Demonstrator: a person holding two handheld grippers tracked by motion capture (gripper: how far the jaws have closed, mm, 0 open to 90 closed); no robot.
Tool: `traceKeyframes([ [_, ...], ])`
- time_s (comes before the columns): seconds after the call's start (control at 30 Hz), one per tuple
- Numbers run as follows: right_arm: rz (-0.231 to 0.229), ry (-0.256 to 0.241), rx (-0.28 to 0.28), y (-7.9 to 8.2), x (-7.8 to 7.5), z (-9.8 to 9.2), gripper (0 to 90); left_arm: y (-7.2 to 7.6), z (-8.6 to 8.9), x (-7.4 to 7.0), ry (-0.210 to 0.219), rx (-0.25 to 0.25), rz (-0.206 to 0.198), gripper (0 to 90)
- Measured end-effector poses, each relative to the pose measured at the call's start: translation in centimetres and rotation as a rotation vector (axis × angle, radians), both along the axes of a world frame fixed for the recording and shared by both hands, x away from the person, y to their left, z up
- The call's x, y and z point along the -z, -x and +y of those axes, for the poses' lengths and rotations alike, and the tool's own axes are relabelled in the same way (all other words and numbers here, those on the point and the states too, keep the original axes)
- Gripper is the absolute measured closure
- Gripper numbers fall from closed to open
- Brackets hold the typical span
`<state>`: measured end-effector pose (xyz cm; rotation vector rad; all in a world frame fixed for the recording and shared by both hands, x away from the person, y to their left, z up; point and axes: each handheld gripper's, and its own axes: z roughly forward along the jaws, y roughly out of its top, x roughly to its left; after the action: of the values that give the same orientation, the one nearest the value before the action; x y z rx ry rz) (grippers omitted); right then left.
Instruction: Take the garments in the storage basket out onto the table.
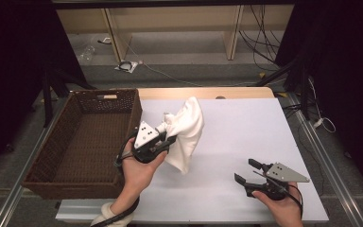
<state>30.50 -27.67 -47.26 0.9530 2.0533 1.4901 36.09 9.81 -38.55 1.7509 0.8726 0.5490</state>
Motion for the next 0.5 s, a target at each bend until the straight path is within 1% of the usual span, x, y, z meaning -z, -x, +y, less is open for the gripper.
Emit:
traceKeyframes([
  [0.03, -0.001, -0.004, 0.000, 0.0, 0.0, 0.0, 23.3, -0.1, -0.4, 0.3, -0.006, 0.008, 0.009, 73.6],
  [0.1, -0.004, -0.007, -0.001, -0.1, 0.1, 0.0, 23.3, -0.1, -0.5, 0.5, -0.010, 0.014, 0.014, 73.6],
  [0.2, 0.004, -0.004, 0.003, -0.1, 0.1, 0.0, 23.3, -0.3, -1.0, 1.0, -0.020, 0.025, 0.027, 73.6],
  [0.27, 0.000, 0.003, 0.003, -0.1, 0.1, -0.1, 23.3, -0.4, -1.3, 1.3, -0.023, 0.028, 0.036, 73.5],
  [0.33, 0.004, -0.005, 0.003, -0.2, 0.2, -0.1, 23.3, -0.6, -1.5, 1.6, -0.030, 0.032, 0.043, 73.5],
  [0.5, 0.004, -0.007, 0.005, -0.2, 0.2, -0.1, 23.3, -1.0, -2.0, 2.5, -0.043, 0.035, 0.066, 73.4],
])
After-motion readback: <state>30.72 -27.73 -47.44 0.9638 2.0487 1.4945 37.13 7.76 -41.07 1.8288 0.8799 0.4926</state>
